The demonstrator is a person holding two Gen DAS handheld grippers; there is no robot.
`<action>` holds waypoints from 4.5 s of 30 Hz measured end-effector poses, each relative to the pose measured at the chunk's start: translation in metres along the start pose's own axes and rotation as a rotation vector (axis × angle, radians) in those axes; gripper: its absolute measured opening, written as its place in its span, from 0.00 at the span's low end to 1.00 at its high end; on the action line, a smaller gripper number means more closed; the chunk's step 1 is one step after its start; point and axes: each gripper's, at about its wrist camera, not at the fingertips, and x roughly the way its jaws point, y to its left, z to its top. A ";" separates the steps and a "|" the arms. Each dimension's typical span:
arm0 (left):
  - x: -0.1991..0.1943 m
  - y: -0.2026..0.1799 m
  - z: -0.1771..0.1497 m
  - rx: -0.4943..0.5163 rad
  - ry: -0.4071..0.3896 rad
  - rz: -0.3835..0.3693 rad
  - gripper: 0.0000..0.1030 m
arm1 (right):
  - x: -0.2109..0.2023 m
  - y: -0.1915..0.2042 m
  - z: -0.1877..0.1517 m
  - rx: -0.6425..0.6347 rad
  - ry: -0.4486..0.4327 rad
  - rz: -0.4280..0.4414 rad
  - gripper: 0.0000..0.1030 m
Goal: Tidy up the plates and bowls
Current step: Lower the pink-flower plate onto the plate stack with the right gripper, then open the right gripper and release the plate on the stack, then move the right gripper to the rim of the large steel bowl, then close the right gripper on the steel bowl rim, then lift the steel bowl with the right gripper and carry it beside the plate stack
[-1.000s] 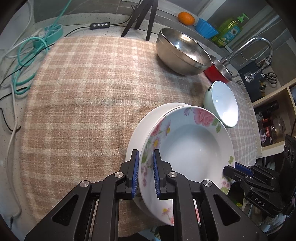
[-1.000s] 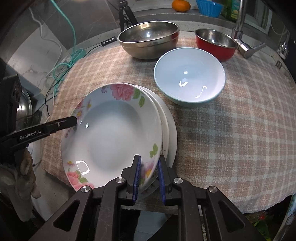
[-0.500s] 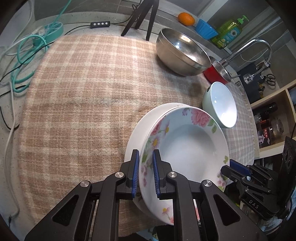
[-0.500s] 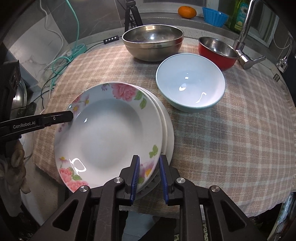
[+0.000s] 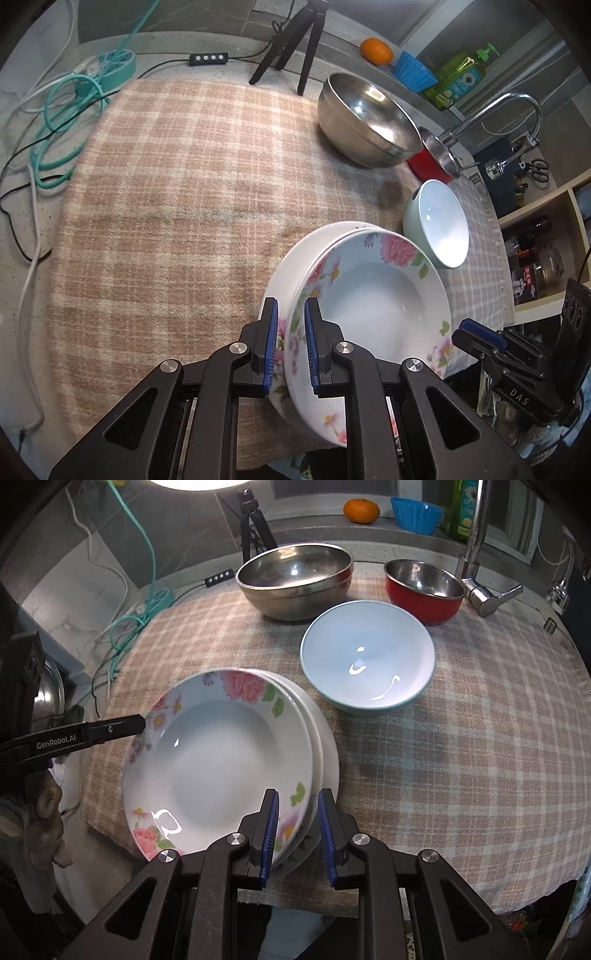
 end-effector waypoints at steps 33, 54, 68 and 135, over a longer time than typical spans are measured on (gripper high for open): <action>-0.038 -0.023 0.056 -0.024 -0.128 -0.043 0.13 | -0.046 -0.054 0.089 0.099 -0.188 0.157 0.25; 0.028 -0.038 0.139 -0.058 -0.051 -0.092 0.22 | 0.019 -0.073 0.171 0.241 -0.088 0.256 0.28; 0.067 -0.031 0.171 -0.084 -0.009 -0.065 0.28 | 0.063 -0.083 0.201 0.298 -0.035 0.253 0.28; 0.008 0.017 0.130 -0.133 -0.094 0.020 0.12 | 0.064 0.012 0.180 0.087 -0.003 0.223 0.15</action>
